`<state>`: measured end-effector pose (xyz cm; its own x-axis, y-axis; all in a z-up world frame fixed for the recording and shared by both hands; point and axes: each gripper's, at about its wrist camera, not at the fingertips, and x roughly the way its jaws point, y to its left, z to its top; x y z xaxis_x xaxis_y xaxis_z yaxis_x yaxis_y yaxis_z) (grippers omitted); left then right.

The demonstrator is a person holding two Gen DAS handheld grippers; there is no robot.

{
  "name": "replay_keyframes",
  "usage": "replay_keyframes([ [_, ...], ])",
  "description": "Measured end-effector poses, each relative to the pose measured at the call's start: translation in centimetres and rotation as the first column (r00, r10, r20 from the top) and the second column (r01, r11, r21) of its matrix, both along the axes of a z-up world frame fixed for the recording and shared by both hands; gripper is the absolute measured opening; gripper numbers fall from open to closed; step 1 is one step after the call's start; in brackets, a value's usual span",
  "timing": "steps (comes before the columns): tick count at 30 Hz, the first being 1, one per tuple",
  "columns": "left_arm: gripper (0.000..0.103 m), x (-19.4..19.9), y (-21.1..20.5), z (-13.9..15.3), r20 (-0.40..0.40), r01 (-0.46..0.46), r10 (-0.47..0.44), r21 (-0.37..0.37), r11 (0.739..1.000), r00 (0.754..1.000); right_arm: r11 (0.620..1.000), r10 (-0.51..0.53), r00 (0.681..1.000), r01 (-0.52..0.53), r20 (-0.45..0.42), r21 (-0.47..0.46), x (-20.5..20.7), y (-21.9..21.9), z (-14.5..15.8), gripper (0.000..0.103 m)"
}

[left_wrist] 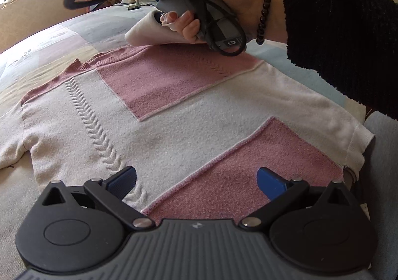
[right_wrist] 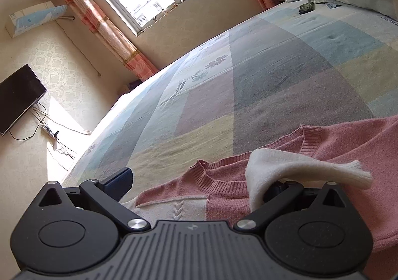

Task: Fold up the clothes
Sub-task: 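Lift the cuff with the right tool and carry the sleeve across the sweater body, then lay the sleeve down on the body and open the right tool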

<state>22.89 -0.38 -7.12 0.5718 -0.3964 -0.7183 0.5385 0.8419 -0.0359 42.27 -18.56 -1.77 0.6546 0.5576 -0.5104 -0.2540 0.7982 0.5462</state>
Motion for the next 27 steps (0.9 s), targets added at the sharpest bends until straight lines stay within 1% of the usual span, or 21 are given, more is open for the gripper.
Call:
replay_keyframes([
  [5,0.102,0.0,0.0,-0.3,-0.008,-0.003,0.003,0.009,1.000,1.000,0.999,0.021,1.000,-0.021,0.003,-0.030,-0.5,2.4,-1.7,0.103],
  [13,0.102,0.2,0.0,-0.3,-0.009,-0.011,0.011,0.016,1.000,1.000,0.998,0.053,0.997,-0.055,-0.061,-0.035,-1.0,1.9,-3.6,0.103],
  [19,0.102,-0.1,0.2,-0.1,-0.003,-0.008,0.008,0.004,1.000,1.000,0.996,0.076,0.991,-0.081,-0.108,-0.036,-1.3,1.6,-5.0,0.103],
  [22,0.102,-0.3,0.1,0.0,0.000,-0.006,0.006,0.008,1.000,1.000,0.999,0.028,0.992,-0.030,-0.120,-0.014,-1.5,0.0,-4.8,0.103],
  [24,0.102,-0.3,0.0,-0.1,-0.001,0.000,0.000,0.007,1.000,1.000,0.999,-0.041,0.993,0.042,-0.113,0.002,-1.5,-1.3,-4.7,0.103],
  [27,0.102,-0.3,0.0,-0.3,-0.002,0.002,-0.002,0.019,1.000,1.000,0.990,-0.084,0.985,0.099,-0.149,0.097,-0.9,-2.4,-5.0,0.103],
])
